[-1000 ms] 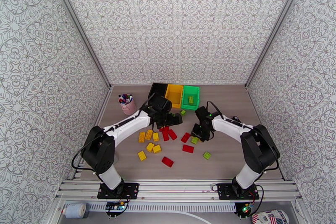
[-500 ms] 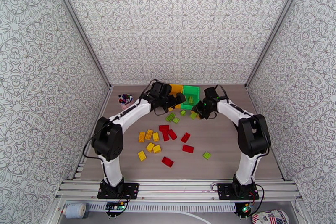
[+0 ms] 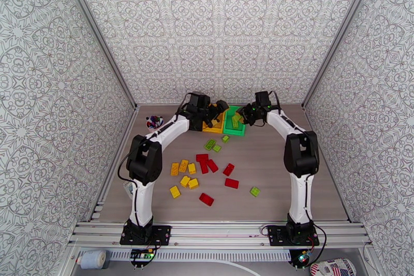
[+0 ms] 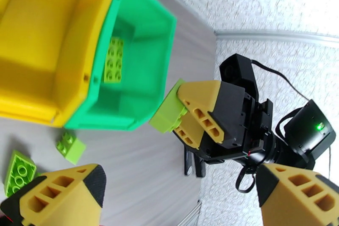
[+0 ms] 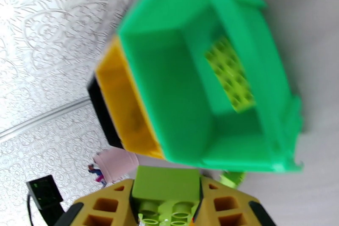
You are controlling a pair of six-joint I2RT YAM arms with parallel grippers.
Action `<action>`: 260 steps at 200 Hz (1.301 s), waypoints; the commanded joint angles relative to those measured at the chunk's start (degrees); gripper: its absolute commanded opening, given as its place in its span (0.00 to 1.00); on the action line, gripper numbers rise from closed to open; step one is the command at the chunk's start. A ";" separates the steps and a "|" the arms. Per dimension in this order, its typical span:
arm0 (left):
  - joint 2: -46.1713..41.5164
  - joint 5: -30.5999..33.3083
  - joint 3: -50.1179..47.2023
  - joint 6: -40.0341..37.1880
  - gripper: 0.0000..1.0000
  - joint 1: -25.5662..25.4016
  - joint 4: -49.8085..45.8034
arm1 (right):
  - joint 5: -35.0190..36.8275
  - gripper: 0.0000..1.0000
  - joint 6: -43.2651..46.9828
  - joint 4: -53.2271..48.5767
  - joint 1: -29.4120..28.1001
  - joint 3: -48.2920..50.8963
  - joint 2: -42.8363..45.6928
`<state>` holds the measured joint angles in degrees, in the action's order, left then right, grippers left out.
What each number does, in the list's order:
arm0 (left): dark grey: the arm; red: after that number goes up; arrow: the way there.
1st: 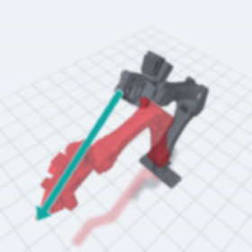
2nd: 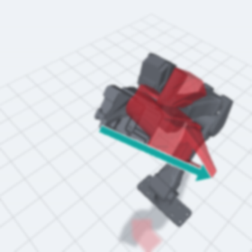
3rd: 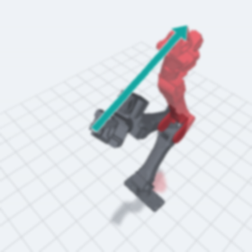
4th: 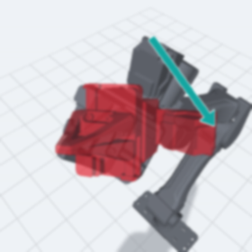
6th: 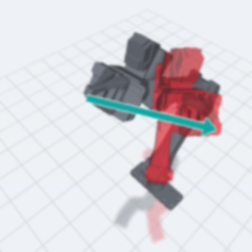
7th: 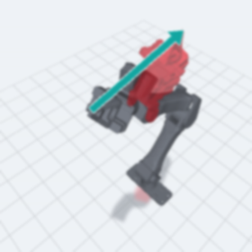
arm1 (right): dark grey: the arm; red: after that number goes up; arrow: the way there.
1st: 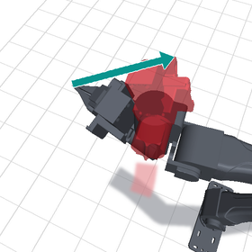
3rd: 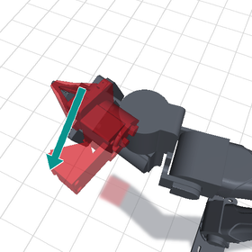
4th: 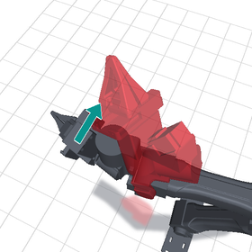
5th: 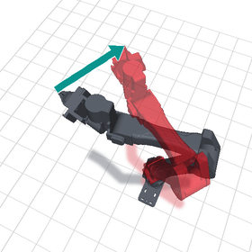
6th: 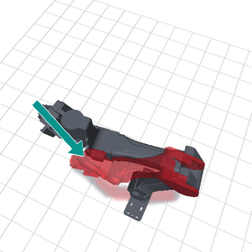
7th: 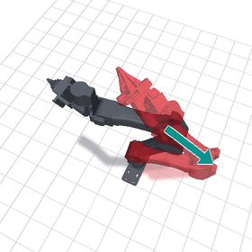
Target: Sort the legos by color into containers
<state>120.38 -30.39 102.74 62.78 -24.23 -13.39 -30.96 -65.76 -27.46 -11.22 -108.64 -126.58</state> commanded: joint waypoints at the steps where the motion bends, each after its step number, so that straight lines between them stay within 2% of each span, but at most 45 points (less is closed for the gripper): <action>1: 0.43 -0.57 2.90 -0.75 0.99 0.17 -1.14 | -1.22 0.35 -1.82 -0.75 0.80 -5.18 -3.12; 64: -2.49 2.85 0.36 -6.39 0.99 -0.03 -6.84 | -0.72 0.59 2.29 -7.34 1.40 -13.32 -6.37; 95: -5.41 5.60 -2.69 -10.22 0.99 -0.62 -9.81 | 0.44 0.62 6.05 -10.95 1.40 -13.29 -4.39; 132: -8.59 13.06 -3.02 -18.81 0.99 -2.59 -19.85 | 3.09 0.62 13.75 -16.85 1.39 -9.60 1.31; 159: -11.00 18.58 -4.63 -23.66 0.99 -4.59 -24.22 | 7.04 0.62 20.33 -22.21 1.38 -1.93 8.25; 189: -13.03 22.07 -6.94 -27.68 0.99 -7.22 -27.48 | 11.78 0.64 24.37 -23.66 1.38 13.75 18.82; 209: -14.73 24.62 -10.22 -29.71 0.99 -9.80 -28.45 | 13.39 0.65 24.41 -22.24 1.38 25.30 26.29; 260: -20.65 25.93 -23.31 -28.92 0.99 -16.32 -24.51 | 15.40 0.68 21.54 -20.24 -1.06 48.58 40.89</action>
<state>103.94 -6.81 84.40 34.85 -38.02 -38.79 -18.11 -43.53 -47.64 -10.41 -67.07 -90.37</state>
